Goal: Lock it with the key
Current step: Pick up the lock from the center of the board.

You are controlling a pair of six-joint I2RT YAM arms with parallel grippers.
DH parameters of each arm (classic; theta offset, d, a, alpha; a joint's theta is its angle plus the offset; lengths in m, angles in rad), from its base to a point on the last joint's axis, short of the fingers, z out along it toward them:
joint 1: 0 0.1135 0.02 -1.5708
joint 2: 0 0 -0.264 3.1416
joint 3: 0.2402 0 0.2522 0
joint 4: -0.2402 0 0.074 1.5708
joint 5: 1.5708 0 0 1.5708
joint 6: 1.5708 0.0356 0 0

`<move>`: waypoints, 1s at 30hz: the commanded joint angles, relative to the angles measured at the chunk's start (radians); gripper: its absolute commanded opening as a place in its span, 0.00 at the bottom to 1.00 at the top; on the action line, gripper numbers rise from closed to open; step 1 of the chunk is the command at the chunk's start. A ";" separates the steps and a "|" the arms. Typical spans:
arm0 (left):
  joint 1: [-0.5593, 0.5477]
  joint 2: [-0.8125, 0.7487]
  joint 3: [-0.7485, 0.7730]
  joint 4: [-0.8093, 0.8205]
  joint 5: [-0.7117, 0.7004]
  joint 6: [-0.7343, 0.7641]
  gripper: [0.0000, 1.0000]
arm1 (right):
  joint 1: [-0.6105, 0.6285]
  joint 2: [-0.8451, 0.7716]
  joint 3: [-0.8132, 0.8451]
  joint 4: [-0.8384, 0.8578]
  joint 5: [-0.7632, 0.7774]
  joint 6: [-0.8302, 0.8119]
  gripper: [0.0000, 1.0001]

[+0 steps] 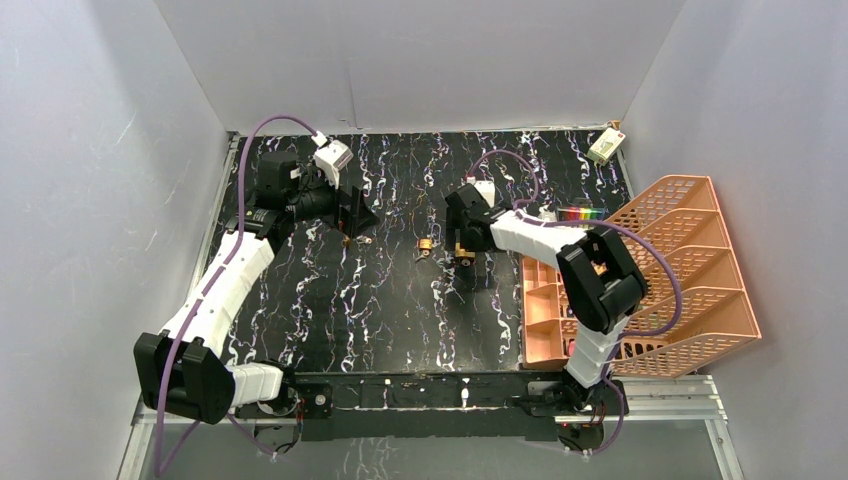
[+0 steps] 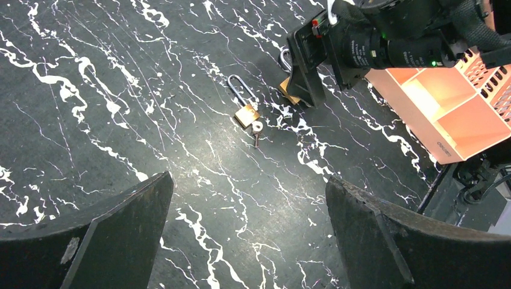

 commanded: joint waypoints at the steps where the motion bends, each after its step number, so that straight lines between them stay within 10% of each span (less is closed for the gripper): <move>1: 0.005 -0.042 -0.010 -0.006 -0.008 0.003 0.98 | 0.008 0.029 0.002 0.032 -0.042 0.001 0.98; 20: 0.005 -0.033 -0.004 -0.022 -0.009 0.007 0.98 | 0.009 0.112 0.039 0.032 -0.056 -0.005 0.82; 30: 0.005 -0.031 -0.005 -0.023 -0.016 0.010 0.98 | 0.007 0.126 0.026 0.048 -0.098 -0.017 0.44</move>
